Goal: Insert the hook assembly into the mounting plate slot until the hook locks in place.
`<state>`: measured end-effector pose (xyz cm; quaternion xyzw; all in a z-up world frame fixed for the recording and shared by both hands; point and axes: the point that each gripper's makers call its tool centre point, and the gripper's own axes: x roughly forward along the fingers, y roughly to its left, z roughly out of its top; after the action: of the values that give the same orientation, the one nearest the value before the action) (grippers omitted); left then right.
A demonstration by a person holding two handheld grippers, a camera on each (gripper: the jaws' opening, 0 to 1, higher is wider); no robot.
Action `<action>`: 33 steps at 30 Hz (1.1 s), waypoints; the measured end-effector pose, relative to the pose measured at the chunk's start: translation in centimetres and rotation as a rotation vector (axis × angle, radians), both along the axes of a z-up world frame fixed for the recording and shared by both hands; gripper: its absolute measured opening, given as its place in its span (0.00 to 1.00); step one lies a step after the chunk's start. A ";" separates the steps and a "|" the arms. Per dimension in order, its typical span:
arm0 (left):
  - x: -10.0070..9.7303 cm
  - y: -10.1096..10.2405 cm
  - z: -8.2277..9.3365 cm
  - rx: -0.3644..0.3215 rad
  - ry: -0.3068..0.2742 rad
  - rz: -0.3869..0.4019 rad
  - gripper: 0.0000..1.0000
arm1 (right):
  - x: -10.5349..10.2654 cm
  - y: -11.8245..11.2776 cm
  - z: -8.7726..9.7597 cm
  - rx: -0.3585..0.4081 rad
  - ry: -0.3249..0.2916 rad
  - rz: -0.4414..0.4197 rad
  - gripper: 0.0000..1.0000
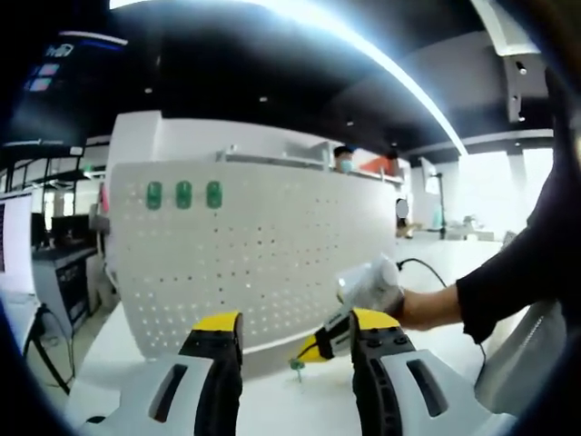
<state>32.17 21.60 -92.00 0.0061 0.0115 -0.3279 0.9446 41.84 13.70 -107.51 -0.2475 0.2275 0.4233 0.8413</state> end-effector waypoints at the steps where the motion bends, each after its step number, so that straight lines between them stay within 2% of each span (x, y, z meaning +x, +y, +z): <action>1: 0.0 0.0 0.0 0.001 0.000 0.000 0.48 | -0.1 -0.1 0.4 0.014 -0.003 -0.003 0.00; 8: -0.1 -0.4 -0.1 0.011 0.000 -0.015 0.47 | -0.9 -0.3 2.8 0.096 -0.017 -0.037 0.00; 23: -0.4 -0.8 -0.4 0.028 0.002 -0.032 0.47 | -3.3 0.5 7.6 0.185 -0.057 -0.031 0.00; 28: -0.6 -1.1 -0.5 0.045 -0.006 -0.043 0.46 | -4.2 0.4 9.6 0.262 -0.057 -0.053 0.00; 33: -0.8 -1.4 -0.6 0.065 -0.015 -0.053 0.46 | -5.1 0.8 10.9 0.305 -0.059 -0.054 0.00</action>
<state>31.41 20.18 -92.58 0.0396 0.0150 -0.3523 0.9349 36.75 14.48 -96.60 -0.1230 0.1424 0.4227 0.8865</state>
